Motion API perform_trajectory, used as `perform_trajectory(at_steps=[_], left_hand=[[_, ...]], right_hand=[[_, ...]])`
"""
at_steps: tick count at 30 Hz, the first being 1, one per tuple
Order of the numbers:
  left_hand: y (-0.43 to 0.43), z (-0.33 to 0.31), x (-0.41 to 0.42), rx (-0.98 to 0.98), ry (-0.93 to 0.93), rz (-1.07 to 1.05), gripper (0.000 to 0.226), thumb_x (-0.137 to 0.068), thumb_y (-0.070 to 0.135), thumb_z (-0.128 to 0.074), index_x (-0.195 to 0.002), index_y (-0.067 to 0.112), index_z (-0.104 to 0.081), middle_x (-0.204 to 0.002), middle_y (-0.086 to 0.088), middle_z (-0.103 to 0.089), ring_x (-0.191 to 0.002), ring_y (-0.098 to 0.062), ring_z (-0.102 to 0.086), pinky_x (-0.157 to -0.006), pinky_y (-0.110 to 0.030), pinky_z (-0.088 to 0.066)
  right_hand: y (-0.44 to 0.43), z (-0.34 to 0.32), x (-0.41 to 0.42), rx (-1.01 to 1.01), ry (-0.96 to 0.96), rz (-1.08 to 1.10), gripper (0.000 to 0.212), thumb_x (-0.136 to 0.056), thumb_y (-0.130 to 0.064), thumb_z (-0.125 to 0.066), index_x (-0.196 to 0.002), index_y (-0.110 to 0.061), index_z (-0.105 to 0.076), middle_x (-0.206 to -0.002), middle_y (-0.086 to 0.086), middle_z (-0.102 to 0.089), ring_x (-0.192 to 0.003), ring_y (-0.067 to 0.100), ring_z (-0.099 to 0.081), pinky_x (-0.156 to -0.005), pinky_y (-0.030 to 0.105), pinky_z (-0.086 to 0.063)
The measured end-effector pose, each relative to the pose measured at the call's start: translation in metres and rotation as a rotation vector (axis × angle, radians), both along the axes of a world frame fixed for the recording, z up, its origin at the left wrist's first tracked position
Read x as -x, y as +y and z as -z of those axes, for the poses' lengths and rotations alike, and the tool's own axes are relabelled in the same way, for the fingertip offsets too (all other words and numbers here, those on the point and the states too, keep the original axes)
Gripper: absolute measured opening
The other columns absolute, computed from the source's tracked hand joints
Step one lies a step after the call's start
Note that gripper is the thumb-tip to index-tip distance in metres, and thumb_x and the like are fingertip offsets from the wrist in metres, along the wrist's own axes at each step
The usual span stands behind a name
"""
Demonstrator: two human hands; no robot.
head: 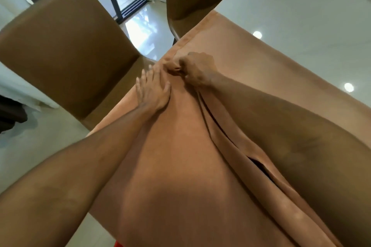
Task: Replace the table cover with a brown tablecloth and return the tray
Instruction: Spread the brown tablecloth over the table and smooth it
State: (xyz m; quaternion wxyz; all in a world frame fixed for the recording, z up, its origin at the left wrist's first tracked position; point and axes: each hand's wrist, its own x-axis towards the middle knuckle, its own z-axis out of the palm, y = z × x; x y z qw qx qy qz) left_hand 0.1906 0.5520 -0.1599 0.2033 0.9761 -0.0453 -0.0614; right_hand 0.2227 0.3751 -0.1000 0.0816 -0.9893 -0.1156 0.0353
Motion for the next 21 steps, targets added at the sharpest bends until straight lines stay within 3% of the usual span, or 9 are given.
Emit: perform_trajectory(at_steps=[2, 5, 8, 10, 12, 15, 18, 21], left_hand=[[0.001, 0.008, -0.001, -0.087, 0.035, 0.032, 0.067, -0.101, 0.056, -0.02, -0.159, 0.028, 0.0, -0.168, -0.004, 0.004, -0.154, -0.027, 0.003, -0.123, -0.048, 0.006], [-0.001, 0.013, 0.0, -0.12, 0.07, 0.052, 0.069, -0.1, 0.06, -0.015, -0.159, 0.028, 0.003, -0.167, -0.005, 0.008, -0.153, -0.028, 0.008, -0.123, -0.05, 0.007], [-0.004, 0.014, 0.0, -0.139, 0.037, 0.027, 0.07, -0.1, 0.059, -0.016, -0.159, 0.025, -0.001, -0.167, -0.008, 0.004, -0.153, -0.03, 0.006, -0.122, -0.052, 0.005], [-0.006, 0.014, 0.001, -0.144, 0.019, 0.017, 0.07, -0.1, 0.056, -0.019, -0.159, 0.021, -0.005, -0.167, -0.01, 0.0, -0.153, -0.03, 0.004, -0.122, -0.054, 0.005], [-0.013, 0.014, 0.004, -0.152, -0.035, 0.003, 0.071, -0.099, 0.05, -0.026, -0.159, 0.015, -0.012, -0.167, -0.011, -0.004, -0.154, -0.03, 0.003, -0.122, -0.055, 0.003], [-0.029, 0.009, 0.005, -0.118, -0.088, 0.055, 0.069, -0.097, 0.044, -0.032, -0.155, 0.01, -0.021, -0.166, -0.012, -0.007, -0.153, -0.03, 0.001, -0.123, -0.055, 0.0], [-0.058, 0.006, 0.001, -0.013, -0.057, 0.165, 0.07, -0.1, 0.046, -0.032, -0.158, 0.015, -0.01, -0.167, -0.007, 0.003, -0.153, -0.026, 0.009, -0.123, -0.052, 0.004], [-0.086, 0.005, -0.019, 0.019, -0.054, 0.207, 0.071, -0.1, 0.049, -0.032, -0.158, 0.015, -0.011, -0.167, -0.007, 0.001, -0.153, -0.026, 0.009, -0.123, -0.052, 0.005]], right_hand=[[-0.041, -0.018, -0.017, -0.002, -0.079, 0.14, 0.017, -0.086, -0.031, -0.064, -0.093, -0.016, -0.065, -0.097, 0.005, -0.064, -0.089, 0.025, -0.062, -0.075, 0.036, -0.046], [-0.102, -0.046, -0.029, -0.127, -0.251, 0.582, 0.034, -0.08, -0.028, -0.05, -0.106, -0.016, -0.069, -0.109, 0.009, -0.066, -0.1, 0.031, -0.064, -0.086, 0.035, -0.051], [-0.137, -0.054, -0.021, -0.315, -0.443, 0.82, 0.033, -0.091, -0.024, -0.047, -0.117, -0.02, -0.065, -0.112, 0.002, -0.064, -0.101, 0.021, -0.063, -0.08, 0.021, -0.041], [-0.134, -0.042, -0.005, -0.417, -0.366, 0.674, 0.033, -0.091, -0.03, -0.052, -0.12, -0.018, -0.062, -0.107, -0.005, -0.061, -0.094, 0.01, -0.06, -0.085, 0.014, -0.043], [-0.123, -0.019, 0.013, -0.266, -0.198, 0.397, 0.052, -0.082, -0.043, -0.061, -0.13, -0.023, -0.054, -0.124, 0.001, -0.057, -0.112, 0.018, -0.056, -0.101, 0.032, -0.046], [-0.105, 0.016, 0.027, 0.02, 0.045, 0.248, 0.072, -0.082, -0.06, -0.056, -0.147, -0.035, -0.038, -0.157, 0.006, -0.029, -0.145, 0.033, -0.028, -0.117, 0.054, -0.028], [-0.089, 0.036, 0.04, 0.051, 0.066, 0.262, 0.053, -0.093, -0.046, -0.051, -0.144, -0.043, -0.04, -0.164, 0.004, -0.017, -0.151, 0.034, -0.013, -0.117, 0.068, -0.013], [-0.086, 0.034, 0.032, 0.004, -0.019, 0.244, 0.047, -0.093, -0.043, -0.049, -0.14, -0.041, -0.044, -0.159, 0.006, -0.024, -0.148, 0.034, -0.019, -0.119, 0.063, -0.015]])
